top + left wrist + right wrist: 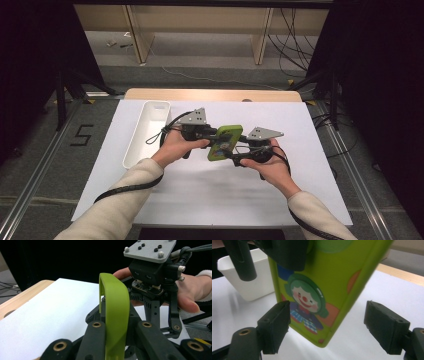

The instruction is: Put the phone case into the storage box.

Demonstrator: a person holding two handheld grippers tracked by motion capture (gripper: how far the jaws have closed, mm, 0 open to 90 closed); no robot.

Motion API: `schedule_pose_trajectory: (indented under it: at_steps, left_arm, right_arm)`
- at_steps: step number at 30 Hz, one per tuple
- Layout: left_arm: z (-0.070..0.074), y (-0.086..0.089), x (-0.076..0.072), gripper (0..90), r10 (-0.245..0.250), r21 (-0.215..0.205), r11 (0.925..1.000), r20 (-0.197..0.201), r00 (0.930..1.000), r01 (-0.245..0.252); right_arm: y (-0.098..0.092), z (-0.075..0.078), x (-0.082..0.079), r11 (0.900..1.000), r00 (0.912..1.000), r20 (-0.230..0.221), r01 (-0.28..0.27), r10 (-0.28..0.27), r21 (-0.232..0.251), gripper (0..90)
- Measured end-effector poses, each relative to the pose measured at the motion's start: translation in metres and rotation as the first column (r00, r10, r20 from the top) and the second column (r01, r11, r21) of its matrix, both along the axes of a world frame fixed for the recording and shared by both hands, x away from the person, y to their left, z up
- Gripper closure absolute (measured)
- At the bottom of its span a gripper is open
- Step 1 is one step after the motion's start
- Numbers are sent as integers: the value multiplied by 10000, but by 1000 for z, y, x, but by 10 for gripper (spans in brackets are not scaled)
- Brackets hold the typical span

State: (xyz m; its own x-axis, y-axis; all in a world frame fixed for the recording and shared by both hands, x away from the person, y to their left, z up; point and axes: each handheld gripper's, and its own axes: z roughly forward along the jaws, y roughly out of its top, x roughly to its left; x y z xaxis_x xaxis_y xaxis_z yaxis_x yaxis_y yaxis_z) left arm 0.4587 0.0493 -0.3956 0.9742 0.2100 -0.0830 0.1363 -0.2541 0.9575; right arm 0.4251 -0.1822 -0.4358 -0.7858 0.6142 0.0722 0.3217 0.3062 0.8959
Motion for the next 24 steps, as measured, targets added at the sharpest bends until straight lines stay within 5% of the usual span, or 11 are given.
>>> schedule_pose_trajectory:
  at_steps: [13, 24]
  left_arm:
    - [-1, -1, 0, 818, -306, -138, 9994, -36, 9995, 306]
    - [-5, -1, 2, 818, -233, -262, 9994, -35, 9997, 232]
  right_arm:
    - [-1, -2, 1, 9987, 9989, -3, -472, 473, 197, 316]
    - [-8, 0, 3, 9957, 9974, -231, -661, 678, 656, 524]
